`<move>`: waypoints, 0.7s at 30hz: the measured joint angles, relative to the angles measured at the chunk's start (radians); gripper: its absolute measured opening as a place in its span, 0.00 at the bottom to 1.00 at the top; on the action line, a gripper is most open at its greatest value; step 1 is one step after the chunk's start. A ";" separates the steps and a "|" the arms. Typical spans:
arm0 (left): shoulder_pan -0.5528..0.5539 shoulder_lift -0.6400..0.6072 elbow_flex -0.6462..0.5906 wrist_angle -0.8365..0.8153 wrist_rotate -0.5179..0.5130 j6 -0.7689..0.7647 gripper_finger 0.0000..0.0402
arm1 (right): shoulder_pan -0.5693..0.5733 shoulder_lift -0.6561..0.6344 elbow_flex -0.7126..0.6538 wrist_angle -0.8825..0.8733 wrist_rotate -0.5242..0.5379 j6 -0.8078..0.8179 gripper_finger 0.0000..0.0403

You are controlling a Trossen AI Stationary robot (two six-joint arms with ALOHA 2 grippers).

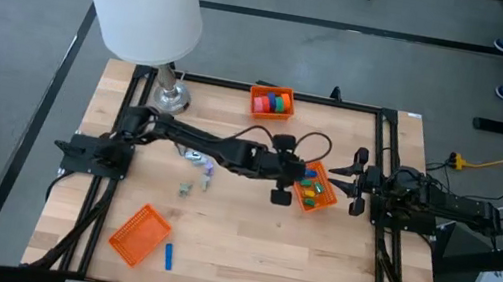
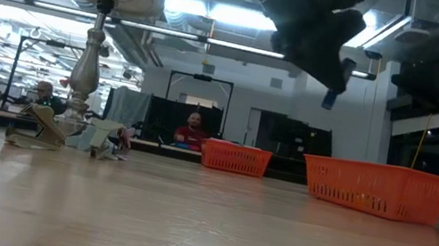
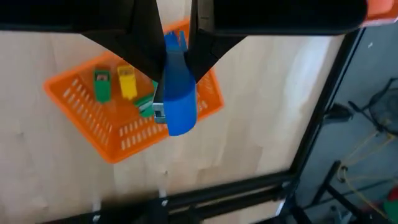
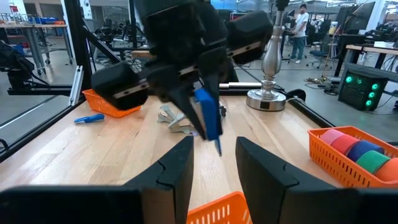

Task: Pick and place Stapler, Stapler remover, tape
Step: Put the blue stapler into the middle orange bin

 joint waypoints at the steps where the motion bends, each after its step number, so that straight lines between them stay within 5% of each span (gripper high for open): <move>1: -0.001 0.008 0.004 0.007 0.001 0.004 0.12 | 0.000 0.000 0.000 0.000 0.000 0.000 0.31; 11: 0.013 0.090 0.007 0.131 0.030 -0.013 0.12 | 0.000 0.000 0.000 0.000 0.000 0.000 0.31; 21: 0.017 0.097 0.007 0.404 0.177 -0.046 0.12 | 0.000 0.000 0.000 0.000 0.000 0.000 0.31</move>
